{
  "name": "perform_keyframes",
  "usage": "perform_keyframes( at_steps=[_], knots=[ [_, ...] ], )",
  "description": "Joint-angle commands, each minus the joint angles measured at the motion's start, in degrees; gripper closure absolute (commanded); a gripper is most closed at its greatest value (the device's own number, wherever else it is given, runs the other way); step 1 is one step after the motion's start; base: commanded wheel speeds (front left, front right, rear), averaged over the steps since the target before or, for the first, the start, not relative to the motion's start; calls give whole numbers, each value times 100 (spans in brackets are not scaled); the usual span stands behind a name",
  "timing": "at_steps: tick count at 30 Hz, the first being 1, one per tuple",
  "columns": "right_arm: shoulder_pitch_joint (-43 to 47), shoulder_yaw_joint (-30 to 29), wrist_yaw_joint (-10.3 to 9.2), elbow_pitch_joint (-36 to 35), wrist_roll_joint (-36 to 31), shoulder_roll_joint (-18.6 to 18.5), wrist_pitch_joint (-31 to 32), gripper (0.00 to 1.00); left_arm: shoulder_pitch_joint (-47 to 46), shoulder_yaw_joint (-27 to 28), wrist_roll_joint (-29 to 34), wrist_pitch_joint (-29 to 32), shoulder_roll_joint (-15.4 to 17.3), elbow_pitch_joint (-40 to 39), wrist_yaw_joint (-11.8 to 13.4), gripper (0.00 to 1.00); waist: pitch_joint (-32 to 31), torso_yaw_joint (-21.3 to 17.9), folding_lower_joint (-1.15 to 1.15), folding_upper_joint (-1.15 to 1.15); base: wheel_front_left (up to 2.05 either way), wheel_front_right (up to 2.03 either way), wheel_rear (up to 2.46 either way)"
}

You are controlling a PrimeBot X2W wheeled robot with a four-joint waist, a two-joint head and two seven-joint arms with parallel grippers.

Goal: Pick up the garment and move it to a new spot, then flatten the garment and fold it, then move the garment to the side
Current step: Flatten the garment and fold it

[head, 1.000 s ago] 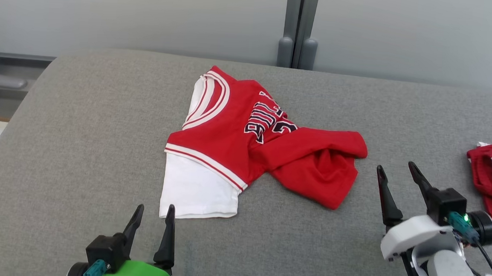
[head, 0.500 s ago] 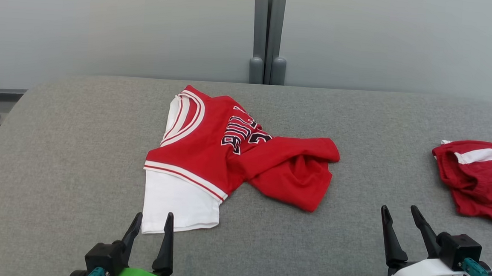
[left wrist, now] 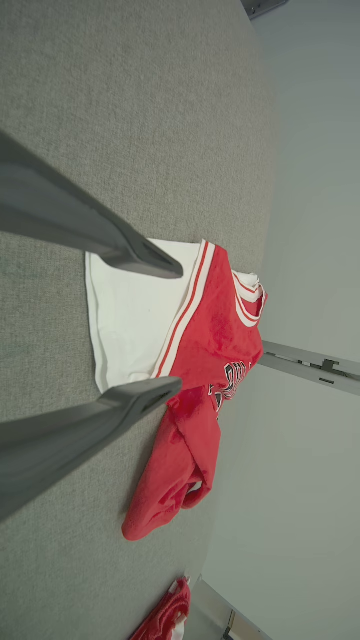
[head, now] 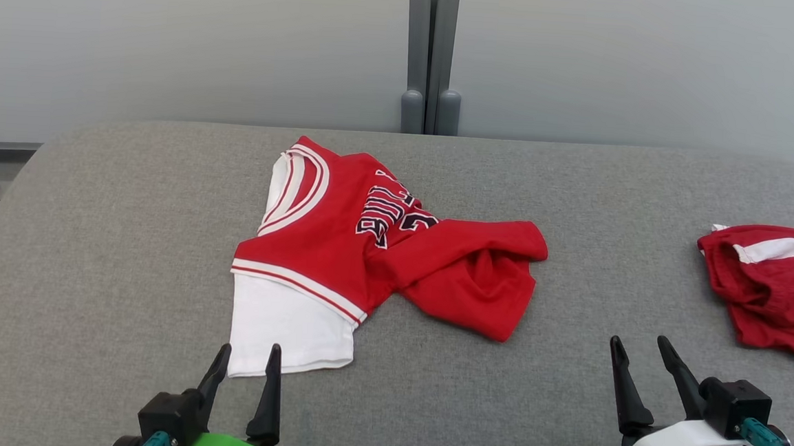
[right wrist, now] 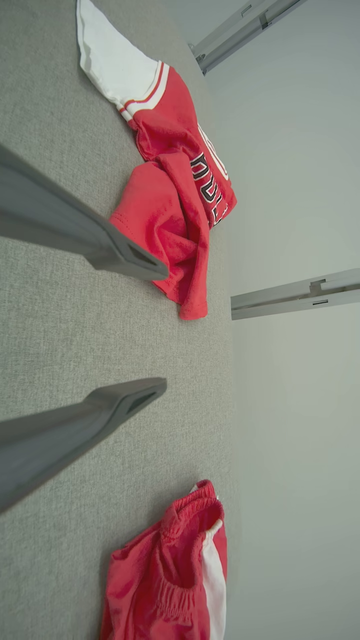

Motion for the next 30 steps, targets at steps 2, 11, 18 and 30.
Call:
perform_keyframes(
  at_steps=[2,11,18,30],
  knots=[
    [-16,13,-9,29,18,-17,-25,0,-54,3,54,1,19,26,-19,0,15,12,0,0,0,0,0],
    [-151,106,-9,56,-117,-18,-25,0,-808,152,-90,562,55,1184,278,0,275,-34,0,0,0,0,0],
    [-310,157,-9,92,-192,-18,-25,0,-1409,424,-442,1282,86,1956,464,0,535,-168,0,0,0,0,0],
    [-486,62,-9,162,-270,-18,-25,0,-1712,325,-793,1427,23,2677,337,0,771,-306,0,0,0,0,0]
  ],
)
